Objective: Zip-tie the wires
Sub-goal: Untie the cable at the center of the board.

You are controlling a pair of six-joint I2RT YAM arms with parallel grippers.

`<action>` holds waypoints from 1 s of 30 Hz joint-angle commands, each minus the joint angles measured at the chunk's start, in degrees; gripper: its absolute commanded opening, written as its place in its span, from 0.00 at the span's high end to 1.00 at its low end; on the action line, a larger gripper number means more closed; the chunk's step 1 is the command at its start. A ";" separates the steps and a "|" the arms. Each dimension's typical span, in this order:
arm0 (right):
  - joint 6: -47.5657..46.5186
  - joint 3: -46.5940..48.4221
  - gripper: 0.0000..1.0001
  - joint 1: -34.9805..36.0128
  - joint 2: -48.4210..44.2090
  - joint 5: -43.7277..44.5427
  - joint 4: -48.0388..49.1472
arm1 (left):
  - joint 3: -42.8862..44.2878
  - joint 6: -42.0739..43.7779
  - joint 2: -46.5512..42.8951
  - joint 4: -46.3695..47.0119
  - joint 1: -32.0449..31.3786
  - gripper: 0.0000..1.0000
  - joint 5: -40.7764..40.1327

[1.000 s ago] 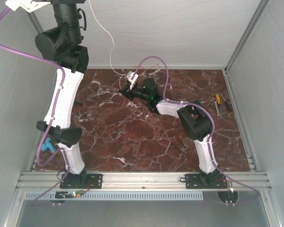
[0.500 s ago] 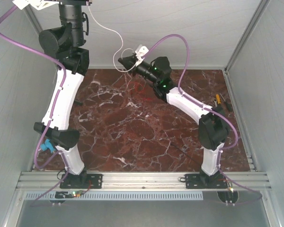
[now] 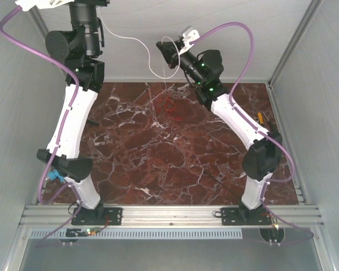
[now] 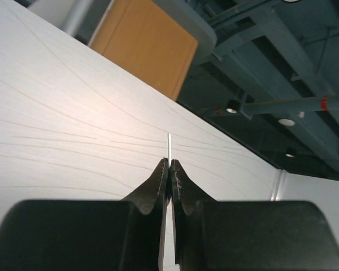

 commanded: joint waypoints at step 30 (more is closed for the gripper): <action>-22.24 -20.07 1.00 -17.25 -24.95 23.65 -22.67 | -46.75 9.07 -28.31 -17.08 -3.79 1.00 -22.04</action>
